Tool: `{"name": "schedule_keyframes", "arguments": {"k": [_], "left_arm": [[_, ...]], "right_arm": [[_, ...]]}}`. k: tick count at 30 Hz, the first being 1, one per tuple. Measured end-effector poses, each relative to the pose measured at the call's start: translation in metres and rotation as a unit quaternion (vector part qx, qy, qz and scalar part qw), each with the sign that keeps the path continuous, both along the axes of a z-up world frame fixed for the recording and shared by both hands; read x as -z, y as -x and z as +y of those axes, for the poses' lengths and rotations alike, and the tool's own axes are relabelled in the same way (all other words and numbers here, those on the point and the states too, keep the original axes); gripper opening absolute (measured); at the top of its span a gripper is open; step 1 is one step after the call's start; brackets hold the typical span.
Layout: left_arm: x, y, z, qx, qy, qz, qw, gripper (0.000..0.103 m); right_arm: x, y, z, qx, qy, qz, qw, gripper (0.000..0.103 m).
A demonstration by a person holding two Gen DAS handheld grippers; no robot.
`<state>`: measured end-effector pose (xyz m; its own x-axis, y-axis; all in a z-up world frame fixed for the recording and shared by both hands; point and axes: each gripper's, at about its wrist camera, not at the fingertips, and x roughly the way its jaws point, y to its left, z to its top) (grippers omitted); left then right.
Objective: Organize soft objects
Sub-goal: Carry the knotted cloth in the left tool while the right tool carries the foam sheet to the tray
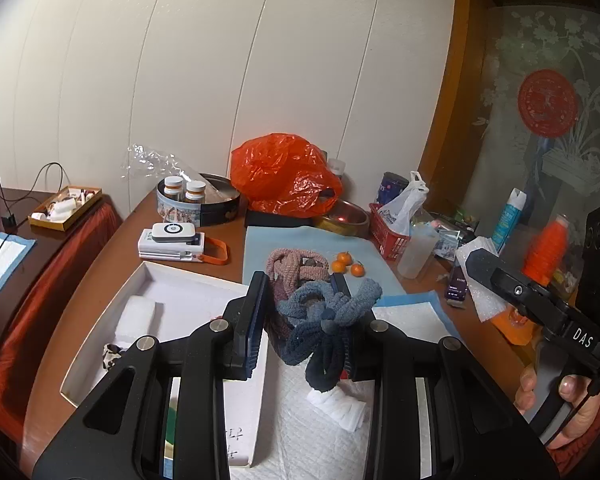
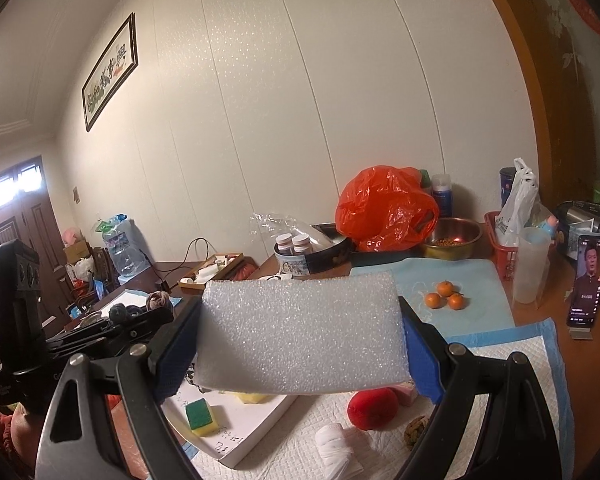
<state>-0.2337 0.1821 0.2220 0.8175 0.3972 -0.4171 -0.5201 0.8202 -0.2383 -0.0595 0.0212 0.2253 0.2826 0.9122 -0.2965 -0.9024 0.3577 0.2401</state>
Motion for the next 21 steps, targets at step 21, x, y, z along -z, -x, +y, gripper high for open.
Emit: {"name": "schedule_keyframes", "arguments": {"k": [21], "left_arm": [[0.007,0.022,0.022,-0.009,0.014,0.003,0.9999,0.031]], "right_arm": [[0.007,0.016,0.021,-0.006,0.011,0.006,1.0,0.09]]}}
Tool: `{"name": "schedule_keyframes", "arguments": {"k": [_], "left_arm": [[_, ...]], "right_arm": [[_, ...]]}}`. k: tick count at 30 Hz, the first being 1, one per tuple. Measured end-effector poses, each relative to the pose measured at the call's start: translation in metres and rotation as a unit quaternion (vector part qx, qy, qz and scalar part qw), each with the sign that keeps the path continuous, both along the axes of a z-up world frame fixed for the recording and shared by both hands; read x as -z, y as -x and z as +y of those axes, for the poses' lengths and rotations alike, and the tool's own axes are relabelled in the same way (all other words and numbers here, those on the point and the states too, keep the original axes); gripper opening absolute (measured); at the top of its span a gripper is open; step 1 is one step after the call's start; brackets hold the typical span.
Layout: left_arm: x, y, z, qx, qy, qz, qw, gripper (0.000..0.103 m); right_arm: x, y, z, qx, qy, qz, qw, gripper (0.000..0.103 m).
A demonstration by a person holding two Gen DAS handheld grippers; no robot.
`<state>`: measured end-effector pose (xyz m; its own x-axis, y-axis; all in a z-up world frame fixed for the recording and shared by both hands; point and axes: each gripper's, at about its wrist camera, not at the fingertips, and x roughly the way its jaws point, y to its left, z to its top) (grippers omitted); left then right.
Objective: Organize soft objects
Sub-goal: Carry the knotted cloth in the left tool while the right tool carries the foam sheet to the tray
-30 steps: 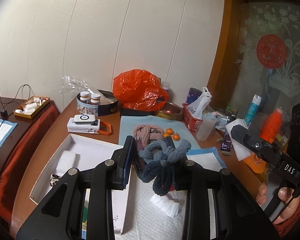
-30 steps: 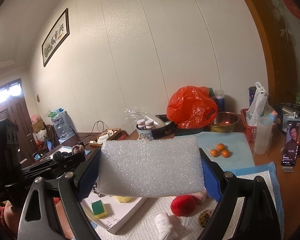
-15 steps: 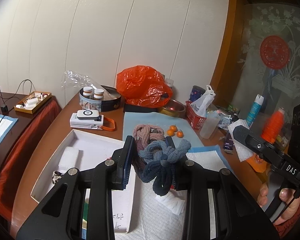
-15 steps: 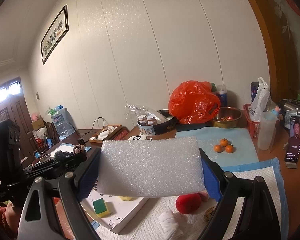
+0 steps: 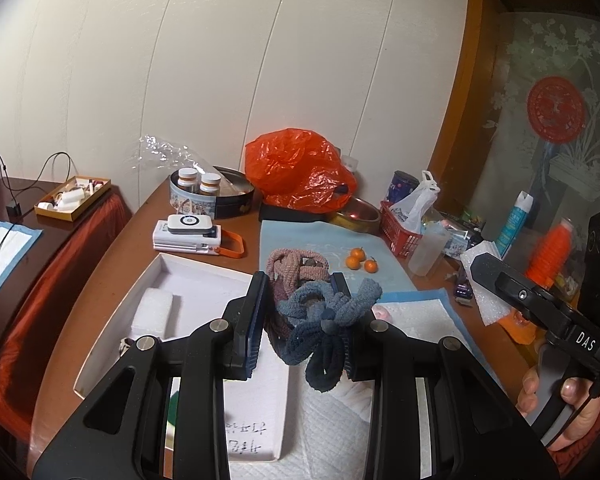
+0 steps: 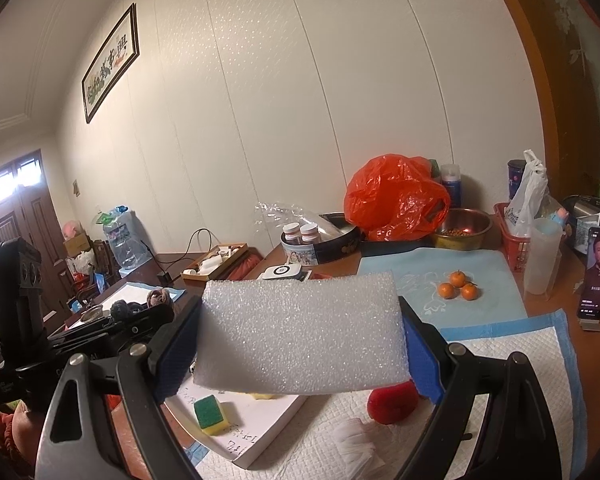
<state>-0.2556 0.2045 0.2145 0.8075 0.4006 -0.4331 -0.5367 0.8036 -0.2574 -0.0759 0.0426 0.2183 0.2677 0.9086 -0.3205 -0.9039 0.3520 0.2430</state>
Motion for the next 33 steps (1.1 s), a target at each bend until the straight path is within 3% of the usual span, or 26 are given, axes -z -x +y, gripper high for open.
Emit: {"name": "schedule_keyframes", "arguments": {"k": [20,27,33], "left_arm": [[0.025,0.037,0.052,-0.024,0.024,0.02,0.9992,0.031],[0.061,0.04,0.09,-0.041,0.048,0.061,0.9962,0.031],[0.107,0.013,0.121,-0.006,0.095,0.095,0.9909,0.031]], "right_arm": [[0.013,0.021,0.044,-0.015,0.012,0.017,1.0,0.09],[0.03,0.009,0.075,-0.017,0.029,0.056,0.998,0.09],[0.067,0.016,0.131,-0.044,0.082,0.086,0.992,0.09]]}}
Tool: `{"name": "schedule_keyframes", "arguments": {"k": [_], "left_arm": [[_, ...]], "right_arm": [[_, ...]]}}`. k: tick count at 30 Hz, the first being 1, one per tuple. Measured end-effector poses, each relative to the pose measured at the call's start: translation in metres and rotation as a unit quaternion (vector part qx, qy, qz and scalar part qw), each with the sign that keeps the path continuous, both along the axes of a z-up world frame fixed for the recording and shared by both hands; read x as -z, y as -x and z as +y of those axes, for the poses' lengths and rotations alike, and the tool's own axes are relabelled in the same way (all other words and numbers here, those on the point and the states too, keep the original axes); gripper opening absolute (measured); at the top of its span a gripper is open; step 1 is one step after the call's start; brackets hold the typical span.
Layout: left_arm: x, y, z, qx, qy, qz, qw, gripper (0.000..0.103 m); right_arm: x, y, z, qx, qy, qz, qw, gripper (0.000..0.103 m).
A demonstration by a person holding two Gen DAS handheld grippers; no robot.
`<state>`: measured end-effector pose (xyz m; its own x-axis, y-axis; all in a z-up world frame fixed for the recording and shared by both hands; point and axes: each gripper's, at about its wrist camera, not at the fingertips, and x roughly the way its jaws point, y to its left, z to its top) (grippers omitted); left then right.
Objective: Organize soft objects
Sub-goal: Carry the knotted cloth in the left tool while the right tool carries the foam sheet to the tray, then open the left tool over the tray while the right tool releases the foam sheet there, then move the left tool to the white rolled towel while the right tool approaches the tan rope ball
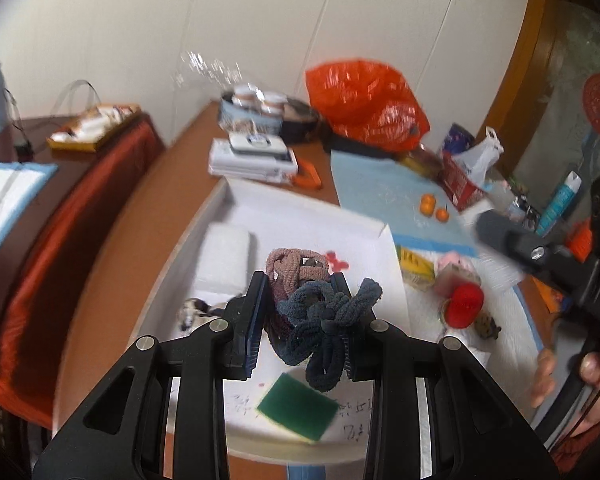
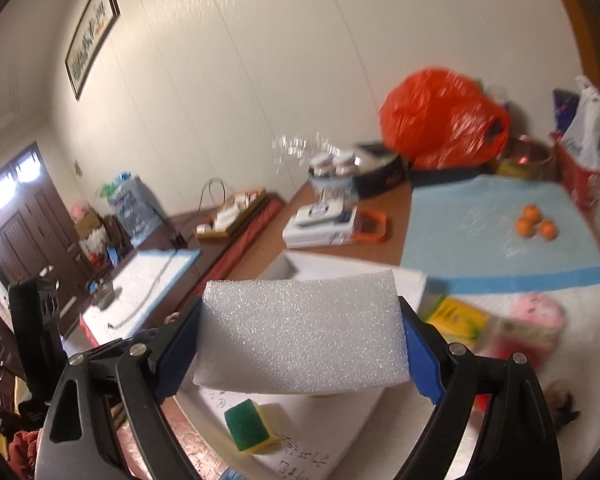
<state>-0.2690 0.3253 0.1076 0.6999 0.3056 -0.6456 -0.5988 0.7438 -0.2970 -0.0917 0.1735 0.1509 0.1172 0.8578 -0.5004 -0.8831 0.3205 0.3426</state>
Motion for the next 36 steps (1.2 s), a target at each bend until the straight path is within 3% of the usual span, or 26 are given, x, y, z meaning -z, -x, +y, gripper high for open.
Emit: {"name": "schedule_keyframes", "arguments": {"k": [6,8,9,10,12,19,27,33,36], "left_arm": [[0.032,-0.027,0.015,0.016,0.021,0.039,0.9989,0.031],[0.038,-0.026,0.021,0.003,0.026,0.046,0.9986,0.038],[0.039,-0.025,0.024,0.0,0.028,0.046,0.9985,0.048],[0.039,-0.024,0.027,-0.003,0.027,0.047,0.9985,0.073],[0.037,-0.017,0.03,-0.018,0.007,0.05,0.9986,0.103],[0.026,0.017,0.044,-0.069,-0.002,0.021,0.9974,0.103],[0.007,0.038,0.035,-0.099,-0.013,-0.007,0.995,0.103],[-0.007,0.056,0.028,-0.145,-0.031,-0.03,0.9885,0.103],[-0.012,0.059,0.023,-0.153,-0.033,-0.037,0.987,0.103]], "right_arm": [[0.037,0.001,0.049,0.015,0.048,0.013,0.999,0.09],[0.047,0.0,0.061,0.022,0.06,0.025,0.998,0.091],[0.05,0.001,0.065,0.024,0.063,0.029,0.997,0.091],[0.053,0.002,0.068,0.024,0.065,0.034,0.997,0.091],[0.057,0.005,0.072,0.029,0.074,0.028,0.996,0.102],[0.044,0.013,0.066,0.051,0.039,0.022,0.998,0.103],[0.015,0.038,0.052,0.063,0.003,-0.042,0.997,0.103],[-0.011,0.049,0.021,0.067,-0.077,-0.065,0.993,0.103],[-0.012,0.051,0.023,0.063,-0.036,-0.07,0.995,0.103]]}}
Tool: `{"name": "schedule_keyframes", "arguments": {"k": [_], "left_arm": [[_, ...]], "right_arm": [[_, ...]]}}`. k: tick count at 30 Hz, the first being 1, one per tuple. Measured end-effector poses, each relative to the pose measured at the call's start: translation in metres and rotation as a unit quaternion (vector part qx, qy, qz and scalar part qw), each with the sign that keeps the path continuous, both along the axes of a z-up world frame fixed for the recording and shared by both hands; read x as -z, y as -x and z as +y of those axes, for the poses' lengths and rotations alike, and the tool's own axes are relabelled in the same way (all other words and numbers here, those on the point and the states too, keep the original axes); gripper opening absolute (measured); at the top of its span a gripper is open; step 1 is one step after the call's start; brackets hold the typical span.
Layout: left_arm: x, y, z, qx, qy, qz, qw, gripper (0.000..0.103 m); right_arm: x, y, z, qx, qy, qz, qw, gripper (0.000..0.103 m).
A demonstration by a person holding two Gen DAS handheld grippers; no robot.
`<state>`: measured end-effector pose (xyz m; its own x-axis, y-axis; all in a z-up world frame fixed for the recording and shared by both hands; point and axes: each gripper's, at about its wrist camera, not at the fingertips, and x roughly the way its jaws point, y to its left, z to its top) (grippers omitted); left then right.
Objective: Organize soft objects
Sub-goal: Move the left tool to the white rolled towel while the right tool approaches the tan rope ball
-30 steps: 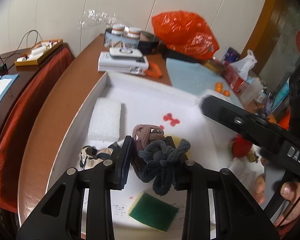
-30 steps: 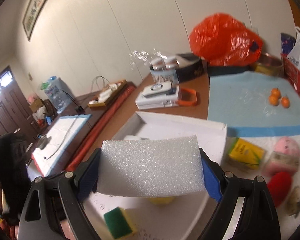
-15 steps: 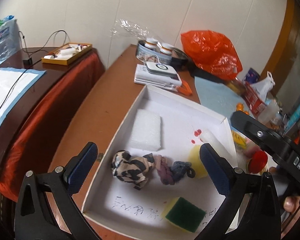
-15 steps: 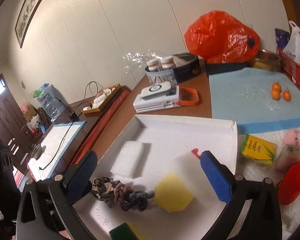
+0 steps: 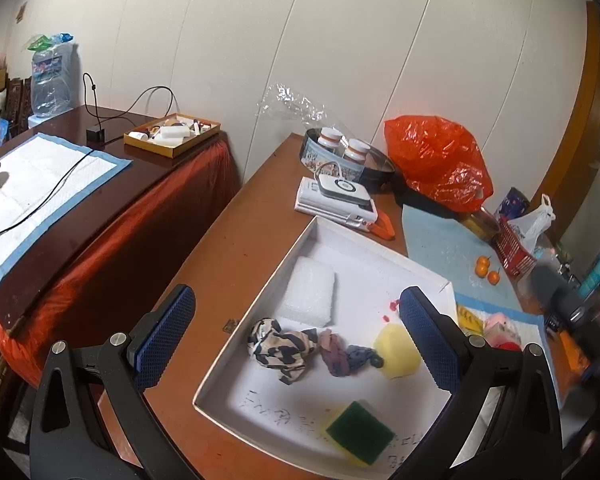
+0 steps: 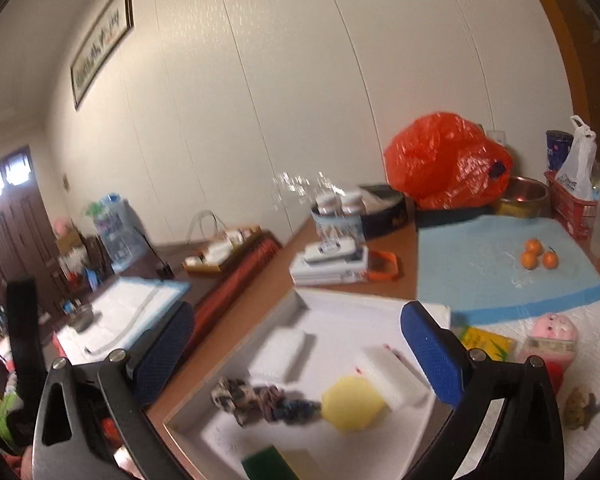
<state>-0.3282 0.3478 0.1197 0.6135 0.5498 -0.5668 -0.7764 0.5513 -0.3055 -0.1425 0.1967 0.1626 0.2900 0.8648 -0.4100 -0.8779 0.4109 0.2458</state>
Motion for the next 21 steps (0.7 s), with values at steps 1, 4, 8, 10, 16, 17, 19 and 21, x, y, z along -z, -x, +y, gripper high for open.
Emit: {"name": "schedule_keyframes", "arguments": {"k": [1,4,8,10,16,17,19,21], "left_arm": [[-0.001,-0.001,-0.003,-0.001,0.0,-0.001,1.0,0.103],[-0.004,-0.006,-0.016,0.004,-0.004,-0.002,1.0,0.103],[-0.008,-0.018,-0.036,0.014,-0.007,0.001,0.9999,0.103],[-0.011,-0.026,-0.046,0.018,-0.011,0.0,0.9998,0.103],[-0.018,-0.047,-0.072,0.028,-0.014,-0.007,0.9995,0.103],[-0.019,-0.052,-0.077,0.031,-0.014,-0.007,0.9994,0.103],[-0.02,-0.062,-0.085,0.038,-0.014,-0.005,0.9992,0.103],[-0.021,-0.073,-0.095,0.05,-0.015,-0.004,0.9986,0.103]], "right_arm": [[0.002,0.0,0.0,0.006,0.012,0.007,1.0,0.103],[0.006,-0.004,-0.009,-0.001,0.005,0.027,1.0,0.103],[-0.001,-0.005,-0.028,0.005,-0.009,0.006,1.0,0.103],[-0.005,-0.009,-0.04,0.004,-0.022,0.004,1.0,0.103],[-0.009,-0.03,-0.067,0.011,-0.036,0.006,0.999,0.103],[-0.01,-0.034,-0.073,0.012,-0.038,0.006,0.999,0.103],[-0.01,-0.042,-0.085,0.015,-0.043,0.006,0.999,0.103],[-0.011,-0.051,-0.095,0.02,-0.049,0.005,0.999,0.103]]}}
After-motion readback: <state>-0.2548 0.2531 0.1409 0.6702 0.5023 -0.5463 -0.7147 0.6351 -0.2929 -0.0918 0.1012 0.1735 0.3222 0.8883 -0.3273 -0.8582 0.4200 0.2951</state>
